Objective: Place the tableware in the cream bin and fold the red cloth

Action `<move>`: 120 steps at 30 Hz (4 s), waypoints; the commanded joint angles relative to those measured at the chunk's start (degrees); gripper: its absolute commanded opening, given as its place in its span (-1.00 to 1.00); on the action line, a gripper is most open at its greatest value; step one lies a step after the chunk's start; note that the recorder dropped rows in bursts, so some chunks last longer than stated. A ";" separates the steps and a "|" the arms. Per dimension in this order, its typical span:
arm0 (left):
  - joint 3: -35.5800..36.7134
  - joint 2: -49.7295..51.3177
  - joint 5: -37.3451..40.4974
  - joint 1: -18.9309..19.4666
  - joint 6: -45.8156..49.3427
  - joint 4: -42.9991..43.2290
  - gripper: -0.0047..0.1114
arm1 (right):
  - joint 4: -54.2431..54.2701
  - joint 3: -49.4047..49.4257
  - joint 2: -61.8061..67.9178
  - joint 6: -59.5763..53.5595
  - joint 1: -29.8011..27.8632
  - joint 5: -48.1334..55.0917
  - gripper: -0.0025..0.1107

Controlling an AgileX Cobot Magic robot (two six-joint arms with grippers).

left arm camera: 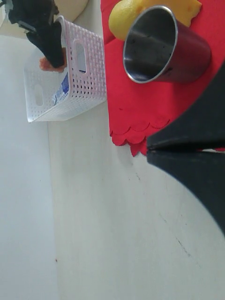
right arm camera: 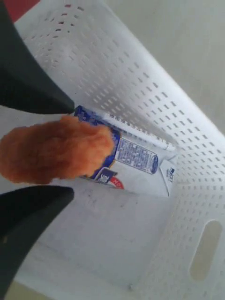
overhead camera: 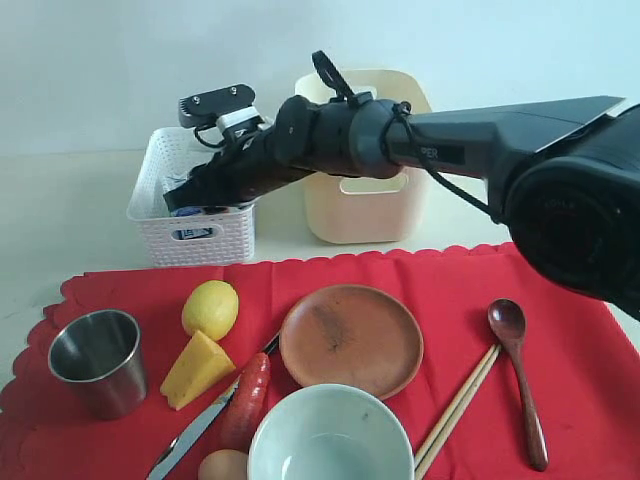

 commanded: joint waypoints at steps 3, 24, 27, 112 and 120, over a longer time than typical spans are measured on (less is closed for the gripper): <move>0.18 -0.33 -0.63 -0.45 -0.29 0.04 -0.92 | -1.45 -0.54 -4.18 0.54 -0.03 2.46 0.04; 0.18 -0.33 -0.63 -0.45 -0.29 0.04 -0.92 | -27.02 3.71 -24.14 17.55 -0.03 33.21 -0.96; 0.18 -0.33 -0.63 -0.45 -0.29 0.04 -0.92 | -29.46 10.07 -29.50 18.69 -0.03 30.59 -0.96; -34.80 36.07 1.30 -11.79 -0.29 0.42 -0.92 | -38.40 92.03 -128.15 32.99 -0.03 5.78 -0.96; -34.80 36.67 1.30 -11.79 -0.29 0.42 -0.92 | -38.51 92.03 -128.15 32.45 -0.03 7.87 -0.96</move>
